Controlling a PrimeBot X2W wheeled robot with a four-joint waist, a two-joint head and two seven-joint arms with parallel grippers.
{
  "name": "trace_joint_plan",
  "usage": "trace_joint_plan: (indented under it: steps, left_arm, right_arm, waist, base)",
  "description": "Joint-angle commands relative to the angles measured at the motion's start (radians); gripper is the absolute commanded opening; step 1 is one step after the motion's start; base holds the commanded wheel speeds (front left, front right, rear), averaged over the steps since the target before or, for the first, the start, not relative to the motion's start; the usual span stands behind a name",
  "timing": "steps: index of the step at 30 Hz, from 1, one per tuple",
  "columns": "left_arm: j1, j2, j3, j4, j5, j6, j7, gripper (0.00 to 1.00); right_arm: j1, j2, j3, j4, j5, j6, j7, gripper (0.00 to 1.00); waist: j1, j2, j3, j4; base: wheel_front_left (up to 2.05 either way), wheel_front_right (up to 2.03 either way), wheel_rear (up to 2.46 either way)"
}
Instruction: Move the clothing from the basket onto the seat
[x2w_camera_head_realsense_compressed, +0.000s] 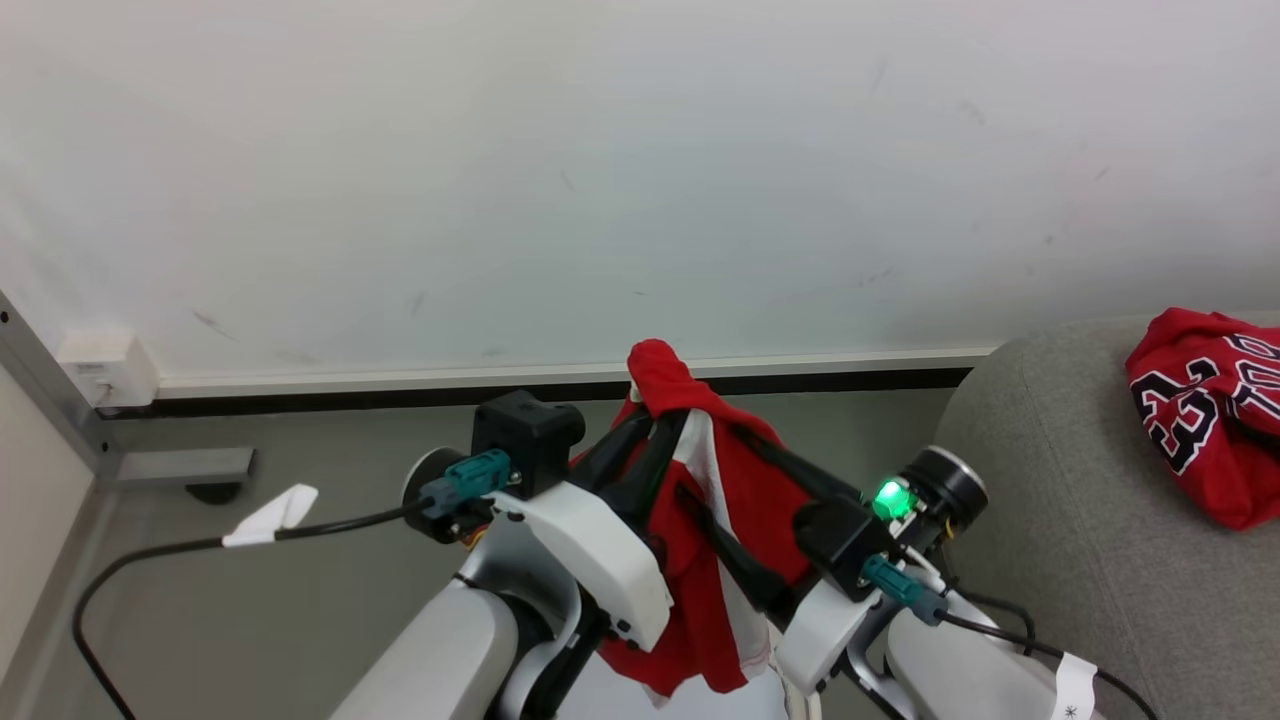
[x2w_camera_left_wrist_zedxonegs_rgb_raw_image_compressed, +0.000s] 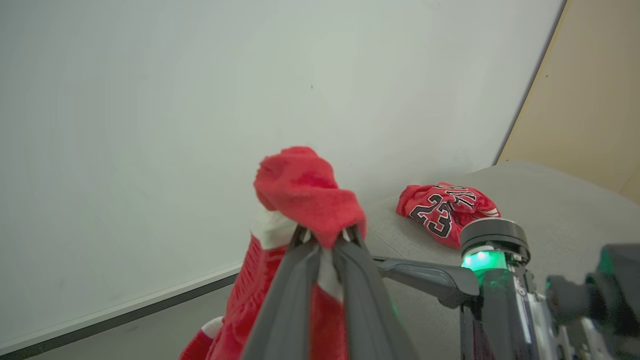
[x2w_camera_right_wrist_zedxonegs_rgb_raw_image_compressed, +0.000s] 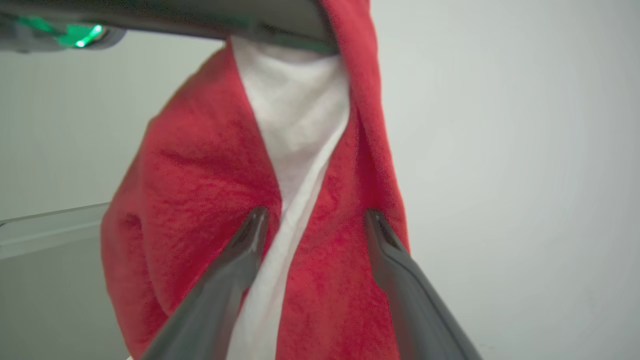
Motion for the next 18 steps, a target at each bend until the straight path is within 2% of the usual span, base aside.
trace_joint_plan:
  steps: [1, 2, 3, 4, 5, 14, 15, 16, 17, 18]
  left_arm:
    - [-0.007, -0.002, 0.0, -0.006, -0.007, -0.004, 0.004, 0.0]
    - [-0.006, -0.004, -0.002, -0.008, -0.013, -0.007, 0.003, 0.0]
    - [-0.005, -0.006, -0.004, -0.01, -0.018, -0.009, 0.004, 0.0]
    - [-0.005, -0.007, -0.006, -0.011, -0.019, -0.011, 0.005, 0.0]
    - [-0.007, -0.009, -0.008, -0.012, -0.02, -0.009, 0.004, 0.0]
    - [-0.004, 0.01, 0.002, -0.002, -0.013, 0.008, -0.004, 0.0]
    - [-0.003, 0.014, 0.004, 0.001, -0.009, 0.009, -0.006, 0.3]
    - [-0.001, 0.015, 0.004, 0.004, -0.006, 0.013, -0.009, 0.87]
    - [0.001, 0.017, 0.005, 0.006, -0.003, 0.016, -0.012, 1.0]
    - [0.003, 0.019, 0.005, 0.009, -0.002, 0.016, -0.014, 1.0]
  right_arm:
    - [-0.007, 0.0, 0.017, 0.032, 0.02, -0.002, 0.001, 1.0]
    - [-0.007, 0.0, 0.035, 0.053, 0.035, -0.002, 0.001, 1.0]
    - [-0.014, 0.0, 0.055, 0.072, 0.049, -0.002, 0.001, 0.73]
    - [-0.022, 0.0, 0.078, 0.084, 0.071, -0.002, 0.001, 0.1]
    - [-0.027, 0.0, 0.097, 0.09, 0.097, -0.002, 0.001, 0.0]
    - [-0.056, -0.001, 0.102, 0.075, 0.197, -0.002, 0.001, 0.0]
    - [-0.055, -0.001, 0.097, 0.07, 0.203, -0.002, 0.001, 0.0]
    - [-0.052, -0.001, 0.09, 0.066, 0.212, -0.002, 0.001, 0.0]
    - [-0.049, -0.001, 0.085, 0.062, 0.217, -0.002, 0.001, 0.0]
    - [-0.048, -0.001, 0.077, 0.06, 0.22, -0.002, 0.001, 0.0]
  waist:
    - [-0.0001, 0.0, 0.001, 0.002]
    - [-0.0001, 0.0, 0.001, 0.004]
    - [-0.0001, 0.0, 0.001, 0.005]
    - [-0.0001, 0.0, 0.001, 0.008]
    - [-0.0001, 0.0, 0.001, 0.01]
    - [-0.0001, 0.0, 0.007, 0.007]
    - [-0.0001, 0.0, 0.006, 0.006]
    - [-0.0001, 0.0, 0.006, 0.004]
    - [-0.0001, 0.0, 0.006, 0.002]
    - [-0.0001, 0.0, 0.007, 0.001]
  base:
    - [0.0, 0.0, 0.0]
    - [0.0, 0.0, 0.0]
    - [0.0, 0.0, 0.0]
    - [0.0, 0.0, 0.0]
    - [0.0, 0.0, 0.0]
    - [0.0, 0.0, 0.0]
    - [0.0, 0.0, 0.0]
    - [0.0, 0.0, 0.0]
    - [0.0, 0.0, 0.0]
    - [0.0, 0.0, 0.0]
